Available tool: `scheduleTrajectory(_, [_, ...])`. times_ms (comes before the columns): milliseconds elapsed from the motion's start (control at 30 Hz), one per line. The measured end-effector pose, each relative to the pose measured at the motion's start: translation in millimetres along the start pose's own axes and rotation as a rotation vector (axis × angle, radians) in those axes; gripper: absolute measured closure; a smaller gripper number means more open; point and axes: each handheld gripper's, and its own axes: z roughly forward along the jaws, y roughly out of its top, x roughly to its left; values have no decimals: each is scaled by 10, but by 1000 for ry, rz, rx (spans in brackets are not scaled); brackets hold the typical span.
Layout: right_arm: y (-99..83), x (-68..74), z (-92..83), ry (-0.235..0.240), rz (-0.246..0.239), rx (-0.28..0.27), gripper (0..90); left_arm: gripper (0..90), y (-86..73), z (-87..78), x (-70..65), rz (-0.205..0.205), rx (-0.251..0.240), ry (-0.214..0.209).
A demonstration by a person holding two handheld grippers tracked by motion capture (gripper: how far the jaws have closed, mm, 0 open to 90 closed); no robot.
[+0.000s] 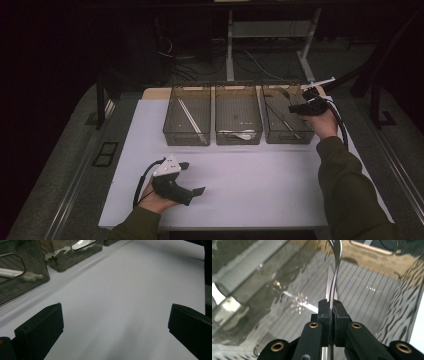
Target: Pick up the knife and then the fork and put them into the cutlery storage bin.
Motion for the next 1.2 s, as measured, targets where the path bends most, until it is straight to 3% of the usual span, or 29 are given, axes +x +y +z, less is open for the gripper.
scheduleTrajectory(233, [-28,25,97,-39,-20,111,861,0,-2,15,-8,1,9,-6])
scheduleTrajectory(467, [-30,26,99,-25,-21,124,808,0,-4,18,-8,-3,11,-8])
scheduleTrajectory(733, [-25,8,-11,24,6,76,637,0,-1,25,-9,-1,15,-8])
scheduleTrajectory(867, [-48,13,-123,72,38,13,541,0,0,26,-4,-6,13,-5])
scheduleTrajectory(1033, [-90,56,-241,99,46,-62,400,0,11,20,-8,-1,11,0])
scheduleTrajectory(1200, [-151,157,-327,119,18,-93,327,0,4,14,4,-6,11,4])
